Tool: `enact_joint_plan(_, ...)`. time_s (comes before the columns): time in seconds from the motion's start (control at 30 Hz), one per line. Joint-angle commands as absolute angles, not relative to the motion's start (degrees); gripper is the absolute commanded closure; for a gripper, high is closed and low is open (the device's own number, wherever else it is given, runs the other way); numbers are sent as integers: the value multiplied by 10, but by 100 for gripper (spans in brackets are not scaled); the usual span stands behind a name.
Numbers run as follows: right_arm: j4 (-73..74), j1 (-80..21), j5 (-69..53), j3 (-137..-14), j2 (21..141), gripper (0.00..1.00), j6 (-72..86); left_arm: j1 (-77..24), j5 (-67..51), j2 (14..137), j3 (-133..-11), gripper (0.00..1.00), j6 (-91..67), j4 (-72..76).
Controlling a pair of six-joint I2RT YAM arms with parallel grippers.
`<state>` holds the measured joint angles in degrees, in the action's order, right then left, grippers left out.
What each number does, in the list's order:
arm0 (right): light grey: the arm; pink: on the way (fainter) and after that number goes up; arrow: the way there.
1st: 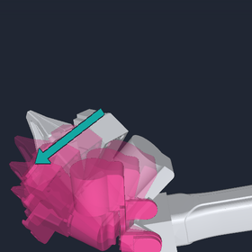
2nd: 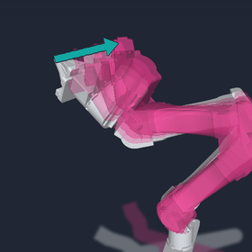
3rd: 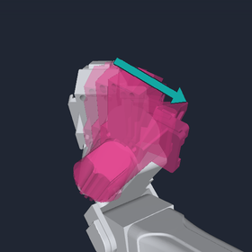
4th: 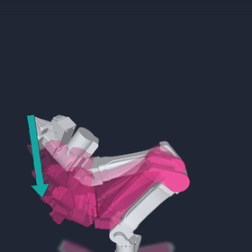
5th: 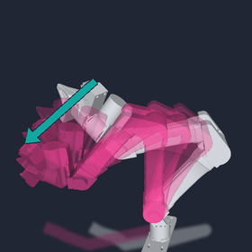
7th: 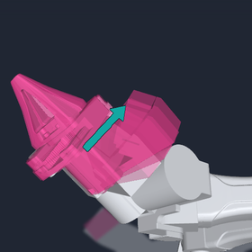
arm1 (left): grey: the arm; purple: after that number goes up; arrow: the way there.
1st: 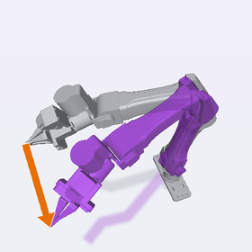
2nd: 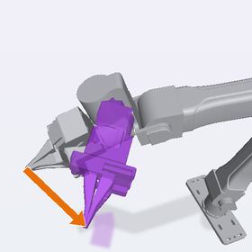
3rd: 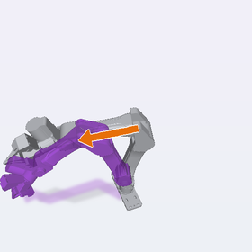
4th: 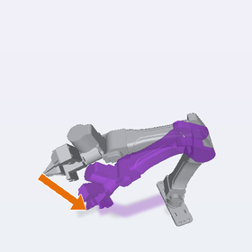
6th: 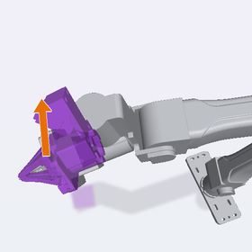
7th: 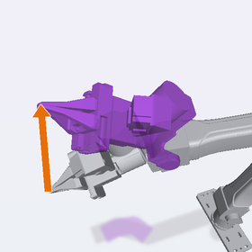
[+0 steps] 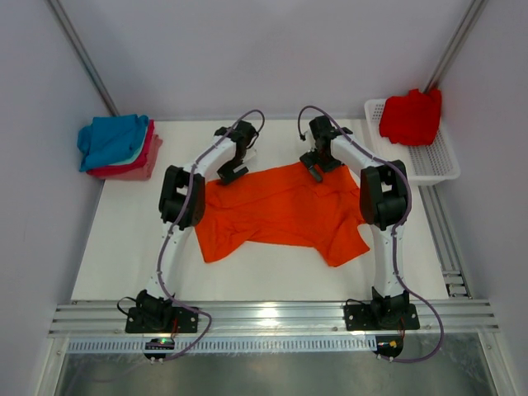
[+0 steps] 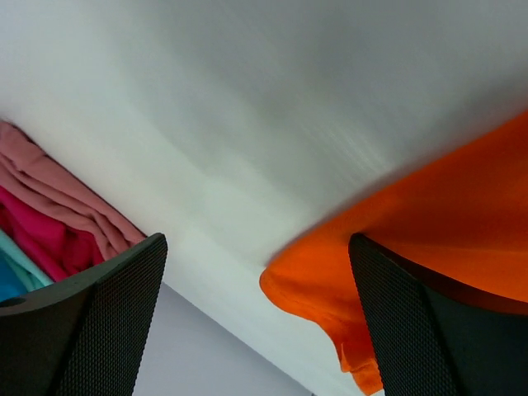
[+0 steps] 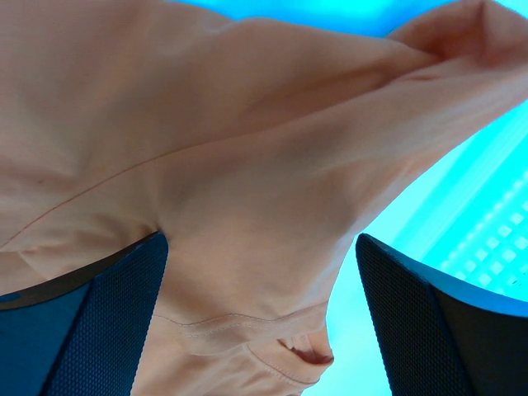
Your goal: Fold and stack the t-shirts
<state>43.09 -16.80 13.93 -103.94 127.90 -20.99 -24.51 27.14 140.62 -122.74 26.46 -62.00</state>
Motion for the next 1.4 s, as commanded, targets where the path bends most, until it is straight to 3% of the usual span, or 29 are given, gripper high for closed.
enact_joint_plan(0.0, 421, -170, 154, -1058, 1241, 1, -205, -242, 298, 1436, -1259, 6, 282, -502)
enact_joint_plan(0.63, 418, -171, 156, -1043, 1241, 1, -183, -260, 295, 1478, -1393, 1, 253, -402)
enact_joint_plan(1.03, 404, -171, 175, -1077, 1222, 0, -191, -215, 184, 1271, -1337, 1, 122, -529)
enact_joint_plan(1.37, 369, -170, 218, -1136, 1279, 1, -208, -142, 36, 1266, -1238, 1, 75, -584)
